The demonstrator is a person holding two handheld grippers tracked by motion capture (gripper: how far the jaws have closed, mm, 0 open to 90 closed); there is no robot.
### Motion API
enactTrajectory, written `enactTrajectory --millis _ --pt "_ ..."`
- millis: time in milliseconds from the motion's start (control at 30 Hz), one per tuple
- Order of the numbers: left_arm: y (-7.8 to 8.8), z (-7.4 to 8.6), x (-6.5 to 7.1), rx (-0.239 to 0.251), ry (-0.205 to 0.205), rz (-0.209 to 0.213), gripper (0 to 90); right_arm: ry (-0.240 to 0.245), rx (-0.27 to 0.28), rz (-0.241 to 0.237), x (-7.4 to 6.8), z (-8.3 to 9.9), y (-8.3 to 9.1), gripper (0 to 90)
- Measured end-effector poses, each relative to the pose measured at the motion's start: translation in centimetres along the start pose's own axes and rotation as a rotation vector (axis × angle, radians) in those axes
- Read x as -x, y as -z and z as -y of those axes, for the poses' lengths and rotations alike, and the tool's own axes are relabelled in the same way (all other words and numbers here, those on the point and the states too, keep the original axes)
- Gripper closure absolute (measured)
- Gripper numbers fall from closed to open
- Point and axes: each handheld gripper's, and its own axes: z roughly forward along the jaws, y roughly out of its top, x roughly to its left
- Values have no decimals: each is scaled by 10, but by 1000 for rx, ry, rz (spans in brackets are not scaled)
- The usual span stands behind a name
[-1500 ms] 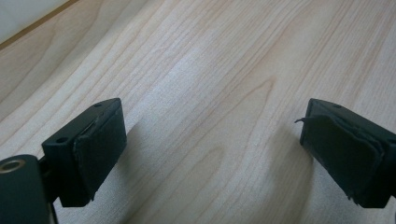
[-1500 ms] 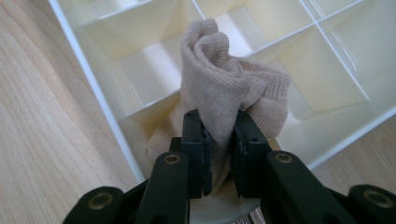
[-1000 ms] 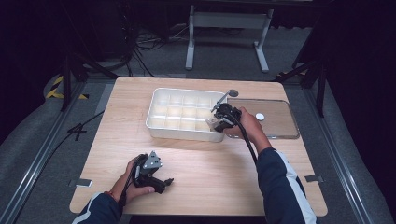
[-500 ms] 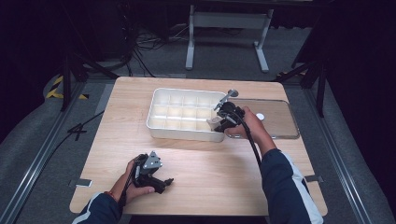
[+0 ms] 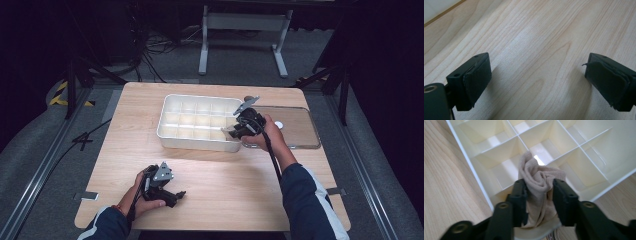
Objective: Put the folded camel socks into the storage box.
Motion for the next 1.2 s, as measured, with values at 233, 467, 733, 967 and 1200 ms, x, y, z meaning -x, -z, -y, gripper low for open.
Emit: enactTrajectory --millis 233,467,733,967,1200 --pt "0 0 0 -1 -6 0 72 16 -28 27 -2 1 -7 824" --pt "0 0 0 -3 -6 -1 72 25 -67 11 -2 1 -11 831" --pt "0 0 0 -4 -7 -2 73 9 -180 -1 1 -7 -21 833" --pt "1 0 1 -4 0 -6 78 25 -254 -15 1 -13 -31 834" --pt "1 0 1 -4 0 -6 77 12 -251 -18 2 -11 -32 833"
